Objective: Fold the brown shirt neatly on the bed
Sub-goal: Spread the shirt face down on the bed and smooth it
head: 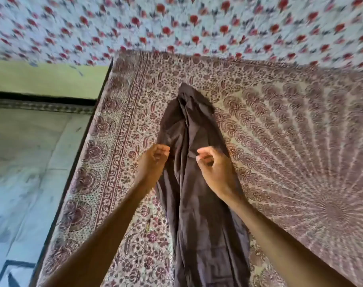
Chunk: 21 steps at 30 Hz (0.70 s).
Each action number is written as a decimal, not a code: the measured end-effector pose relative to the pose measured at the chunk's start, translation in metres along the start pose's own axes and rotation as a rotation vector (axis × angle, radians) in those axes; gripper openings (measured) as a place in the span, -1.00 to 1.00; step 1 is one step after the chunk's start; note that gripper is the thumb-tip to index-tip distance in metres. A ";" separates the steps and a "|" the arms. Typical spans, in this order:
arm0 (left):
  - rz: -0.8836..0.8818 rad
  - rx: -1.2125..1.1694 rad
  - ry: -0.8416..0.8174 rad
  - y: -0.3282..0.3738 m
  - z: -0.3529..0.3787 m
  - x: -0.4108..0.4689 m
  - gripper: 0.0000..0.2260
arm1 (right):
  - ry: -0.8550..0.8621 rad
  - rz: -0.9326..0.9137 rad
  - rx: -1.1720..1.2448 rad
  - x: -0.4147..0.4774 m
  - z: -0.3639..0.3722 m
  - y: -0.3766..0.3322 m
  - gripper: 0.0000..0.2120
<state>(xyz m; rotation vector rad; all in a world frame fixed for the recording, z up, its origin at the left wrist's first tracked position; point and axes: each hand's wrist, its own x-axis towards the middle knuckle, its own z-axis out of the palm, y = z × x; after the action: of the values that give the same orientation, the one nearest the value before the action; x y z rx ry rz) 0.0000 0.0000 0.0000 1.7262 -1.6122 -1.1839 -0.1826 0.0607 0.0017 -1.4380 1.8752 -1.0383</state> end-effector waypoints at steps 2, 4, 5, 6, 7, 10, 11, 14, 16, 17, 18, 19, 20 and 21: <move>-0.045 0.050 0.108 -0.018 0.019 0.032 -0.87 | 0.055 -0.064 -0.127 0.021 0.022 0.026 -0.86; -0.102 0.105 0.157 -0.030 0.037 0.064 -0.77 | 0.071 -0.021 -0.231 0.045 0.044 0.049 -0.81; -0.130 0.100 0.178 -0.032 0.044 0.076 -0.68 | 0.083 0.008 -0.264 0.057 0.054 0.058 -0.76; -0.176 0.057 0.185 -0.034 0.049 0.089 -0.58 | 0.090 0.059 -0.303 0.068 0.062 0.064 -0.70; -0.231 -0.022 0.198 -0.035 0.053 0.101 -0.49 | 0.101 0.115 -0.337 0.081 0.069 0.070 -0.63; -0.406 -0.158 0.159 -0.042 0.061 0.138 -0.31 | 0.032 0.362 -0.288 0.118 0.078 0.075 -0.38; -0.443 -0.172 0.121 -0.043 0.061 0.147 -0.32 | 0.008 0.454 -0.228 0.127 0.078 0.073 -0.31; -0.399 -0.260 -0.004 -0.038 0.066 0.151 -0.68 | -0.074 0.622 -0.224 0.135 0.072 0.071 -0.36; -0.284 -0.188 -0.142 -0.025 0.068 0.135 -0.77 | -0.094 0.585 -0.151 0.127 0.063 0.067 -0.59; -0.220 -0.201 -0.228 -0.017 0.068 0.124 -0.77 | -0.094 0.556 -0.064 0.121 0.058 0.062 -0.68; -0.209 -0.307 -0.331 -0.013 0.069 0.115 -0.77 | -0.094 0.537 0.010 0.113 0.053 0.059 -0.74; -0.222 -0.440 -0.407 -0.007 0.068 0.106 -0.78 | -0.085 0.523 0.050 0.104 0.048 0.057 -0.78; -0.269 -0.589 -0.450 -0.003 0.067 0.103 -0.74 | -0.057 0.516 0.075 0.097 0.043 0.058 -0.82; -0.332 -0.692 -0.460 0.001 0.067 0.105 -0.68 | -0.024 0.514 0.098 0.091 0.038 0.059 -0.86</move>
<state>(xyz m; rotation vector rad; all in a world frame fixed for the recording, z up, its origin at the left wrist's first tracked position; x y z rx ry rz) -0.0650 -0.0877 -0.0597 1.3358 -0.9364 -2.1136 -0.2088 -0.0288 -0.0657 -0.8368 1.9951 -0.8364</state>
